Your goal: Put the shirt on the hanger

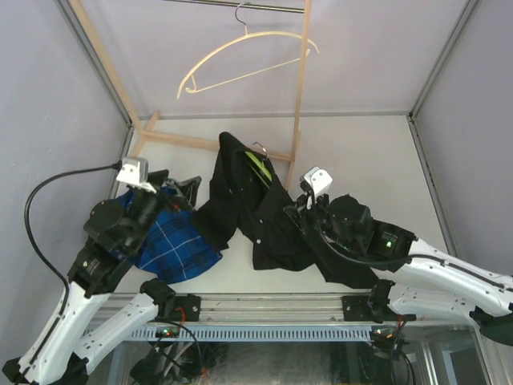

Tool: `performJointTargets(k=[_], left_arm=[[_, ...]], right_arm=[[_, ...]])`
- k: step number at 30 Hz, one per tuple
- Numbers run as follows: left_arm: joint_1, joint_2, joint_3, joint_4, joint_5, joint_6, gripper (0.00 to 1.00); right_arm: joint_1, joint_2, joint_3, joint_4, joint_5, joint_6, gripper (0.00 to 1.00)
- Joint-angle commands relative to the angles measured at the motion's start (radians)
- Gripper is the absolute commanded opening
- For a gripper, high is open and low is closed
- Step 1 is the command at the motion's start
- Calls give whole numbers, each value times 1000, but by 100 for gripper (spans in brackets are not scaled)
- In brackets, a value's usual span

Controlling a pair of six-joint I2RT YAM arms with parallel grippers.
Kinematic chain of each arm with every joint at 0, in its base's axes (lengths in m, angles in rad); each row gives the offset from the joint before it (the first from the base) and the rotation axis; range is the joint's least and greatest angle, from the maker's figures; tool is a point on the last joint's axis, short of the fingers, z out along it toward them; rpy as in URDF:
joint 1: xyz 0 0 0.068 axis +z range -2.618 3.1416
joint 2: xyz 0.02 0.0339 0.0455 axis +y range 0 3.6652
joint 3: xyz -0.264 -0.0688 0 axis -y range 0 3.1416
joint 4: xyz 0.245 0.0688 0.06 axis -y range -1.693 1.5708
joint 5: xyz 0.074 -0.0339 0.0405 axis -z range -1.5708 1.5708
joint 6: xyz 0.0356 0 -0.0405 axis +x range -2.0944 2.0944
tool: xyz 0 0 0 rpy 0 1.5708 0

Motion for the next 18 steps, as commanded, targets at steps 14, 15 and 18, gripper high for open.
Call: performJointTargets(k=[14,15,18], left_arm=[[102,34,-22,-68,-51,46,96],[102,17,-40,-75,-55,52,96],[102,-32,-92,-91,-82,47,96]], right_arm=[[-159,170,321,56,202,164,0],[-161,180,343,56,206,155,0],[-156,205,423,39,231,130,0]])
